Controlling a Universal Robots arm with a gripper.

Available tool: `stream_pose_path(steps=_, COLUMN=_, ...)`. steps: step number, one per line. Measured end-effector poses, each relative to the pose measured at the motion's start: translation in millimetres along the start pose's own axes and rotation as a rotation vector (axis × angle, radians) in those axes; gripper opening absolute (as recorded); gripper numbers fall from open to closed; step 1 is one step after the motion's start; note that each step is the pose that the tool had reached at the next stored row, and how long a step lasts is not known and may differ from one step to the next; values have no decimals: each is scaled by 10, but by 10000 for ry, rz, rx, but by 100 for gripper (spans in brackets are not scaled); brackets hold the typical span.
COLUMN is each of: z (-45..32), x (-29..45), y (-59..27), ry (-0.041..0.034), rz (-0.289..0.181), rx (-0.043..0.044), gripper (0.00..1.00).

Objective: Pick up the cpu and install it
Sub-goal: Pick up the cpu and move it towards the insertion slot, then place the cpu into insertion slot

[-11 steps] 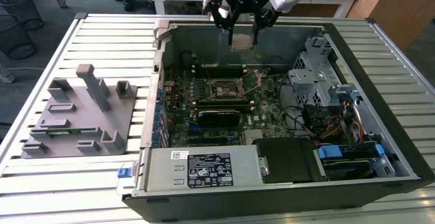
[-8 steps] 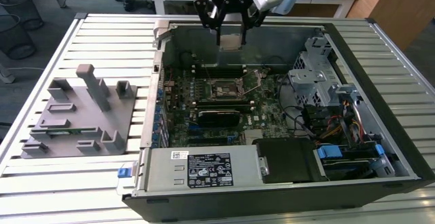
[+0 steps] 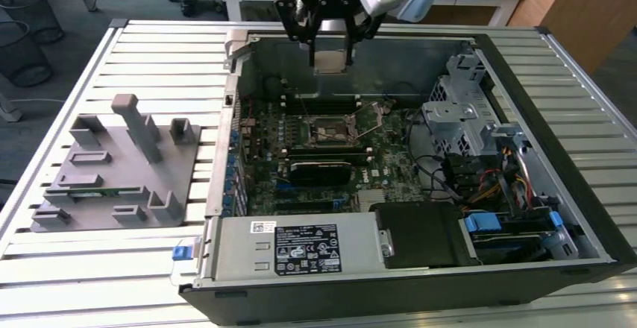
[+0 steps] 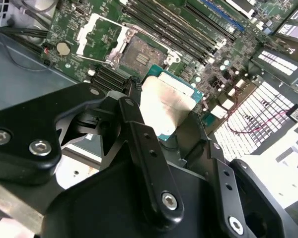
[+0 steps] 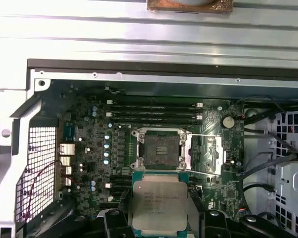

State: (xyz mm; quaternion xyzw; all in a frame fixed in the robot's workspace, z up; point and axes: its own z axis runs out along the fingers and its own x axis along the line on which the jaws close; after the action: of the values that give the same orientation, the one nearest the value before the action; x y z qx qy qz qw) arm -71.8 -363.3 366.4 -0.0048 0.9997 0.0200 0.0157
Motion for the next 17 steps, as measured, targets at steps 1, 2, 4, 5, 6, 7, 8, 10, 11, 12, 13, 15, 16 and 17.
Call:
stream_pose_path(steps=1, z=0, x=14, y=0, ry=0, rz=-1, rx=0, gripper=53)
stream_pose_path(steps=2, z=0, x=28, y=0, ry=-1, rz=-1, rx=-1, gripper=53)
stream_pose_path(steps=4, z=-2, x=54, y=1, ry=0, rz=-1, rx=0, gripper=53)
stream_pose_path(steps=5, z=-2, x=67, y=1, ry=0, rz=-1, rx=0, gripper=53)
stream_pose_path(steps=6, z=-2, x=81, y=1, ry=0, rz=0, rx=-1, gripper=53)
stream_pose_path(steps=7, z=-3, x=94, y=1, ry=0, rz=0, rx=0, gripper=53)
stream_pose_path(steps=8, z=-3, x=107, y=1, ry=0, rz=0, rx=0, gripper=53)
stream_pose_path(steps=10, z=-4, x=134, y=1, ry=0, rz=-1, rx=-1, gripper=53)
stream_pose_path(steps=11, z=-4, x=148, y=1, ry=0, rz=0, rx=-1, gripper=53)
stream_pose_path(steps=12, z=-5, x=161, y=1, ry=0, rz=-1, rx=0, gripper=53)
stream_pose_path(steps=13, z=-5, x=174, y=2, ry=-1, rz=-1, rx=-1, gripper=53)
stream_pose_path(steps=15, z=-6, x=201, y=2, ry=0, rz=0, rx=0, gripper=53)
stream_pose_path(steps=16, z=-6, x=214, y=2, ry=0, rz=0, rx=-1, gripper=53)
stream_pose_path(steps=17, z=-6, x=227, y=2, ry=0, rz=-1, rx=-1, gripper=53)
